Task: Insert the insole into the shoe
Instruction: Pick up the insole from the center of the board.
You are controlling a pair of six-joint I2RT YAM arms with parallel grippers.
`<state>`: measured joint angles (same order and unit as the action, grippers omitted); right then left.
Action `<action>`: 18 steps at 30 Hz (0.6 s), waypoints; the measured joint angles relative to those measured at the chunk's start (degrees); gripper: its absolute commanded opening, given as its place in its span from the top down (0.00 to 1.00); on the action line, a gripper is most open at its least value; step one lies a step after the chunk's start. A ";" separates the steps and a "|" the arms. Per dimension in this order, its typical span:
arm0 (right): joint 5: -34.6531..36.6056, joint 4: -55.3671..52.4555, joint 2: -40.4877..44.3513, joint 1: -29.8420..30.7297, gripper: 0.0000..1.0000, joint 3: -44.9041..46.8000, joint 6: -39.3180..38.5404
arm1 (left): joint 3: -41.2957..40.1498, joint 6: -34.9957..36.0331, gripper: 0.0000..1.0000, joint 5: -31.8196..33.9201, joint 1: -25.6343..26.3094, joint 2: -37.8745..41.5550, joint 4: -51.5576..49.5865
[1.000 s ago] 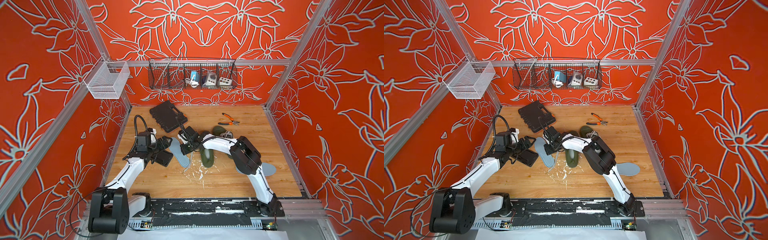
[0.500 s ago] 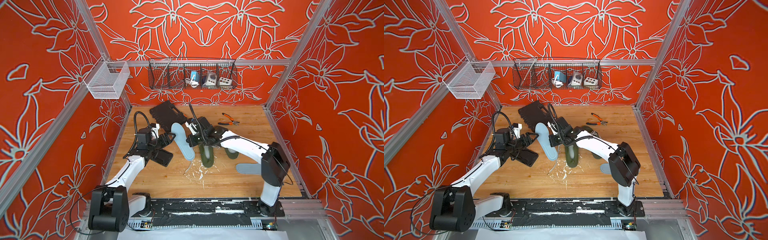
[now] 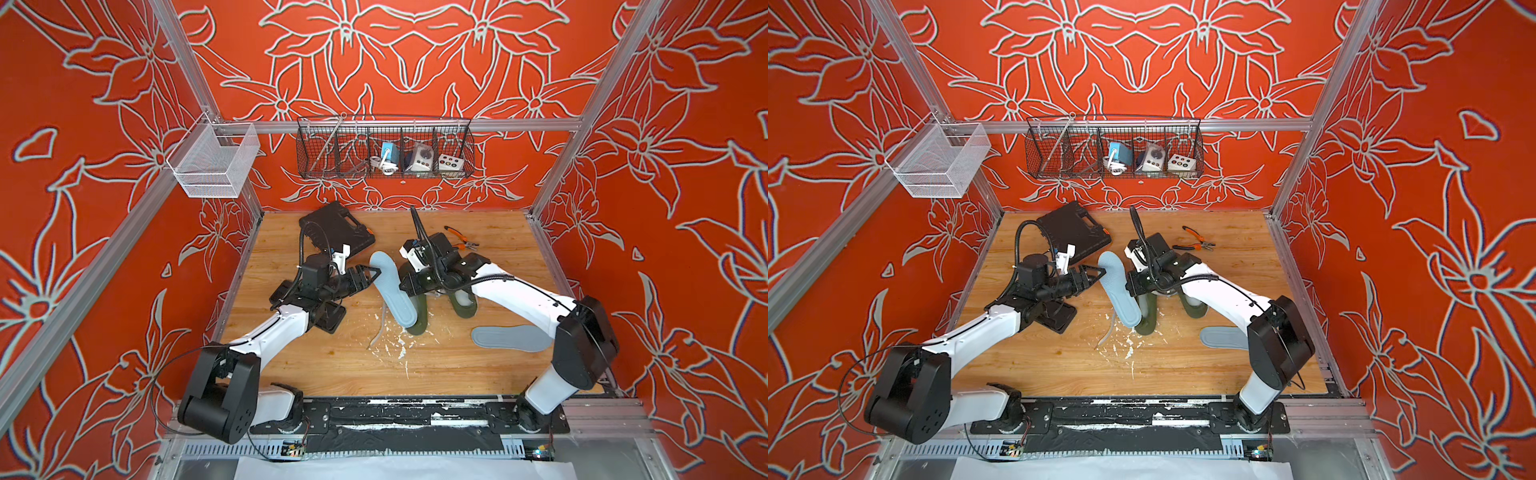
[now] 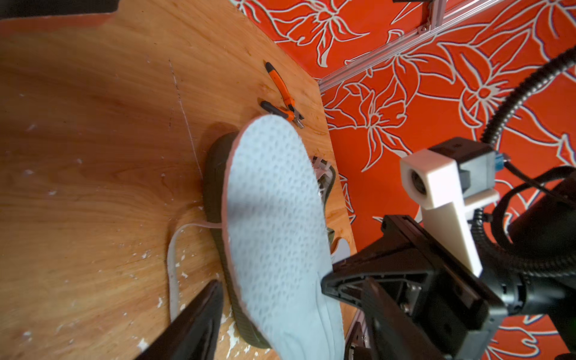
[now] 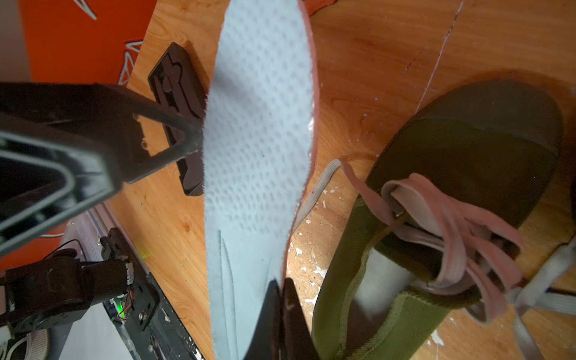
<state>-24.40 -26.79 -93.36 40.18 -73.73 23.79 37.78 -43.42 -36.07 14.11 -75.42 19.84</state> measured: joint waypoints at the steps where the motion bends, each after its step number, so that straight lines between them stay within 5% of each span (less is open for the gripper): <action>1: -0.28 -0.17 0.46 -0.09 1.00 0.00 -0.24 | 0.31 -0.20 0.31 0.22 0.66 -0.66 0.46; 6: -1.55 -0.20 2.54 -0.20 1.00 1.14 -0.85 | 0.81 -1.22 0.36 1.31 2.78 -2.80 2.40; 10: -1.31 -0.66 3.13 -0.72 1.00 1.86 -2.12 | 0.55 -3.82 0.68 2.40 4.09 -3.87 6.16; 13: -0.79 -0.85 3.45 -1.01 0.75 2.03 -3.72 | 0.35 -5.60 0.84 3.56 5.16 -3.93 8.66; 15: -0.35 -0.70 4.28 -1.11 0.46 2.54 -5.27 | 0.37 -6.60 0.89 4.09 5.75 -3.93 9.55; 18: 0.90 0.33 6.62 -1.18 0.23 4.24 -7.28 | 0.37 -7.76 0.95 4.96 6.32 -3.93 9.75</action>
<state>-23.51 -26.46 -86.74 39.00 -69.49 16.51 38.15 -51.18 -31.11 20.43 -79.35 29.58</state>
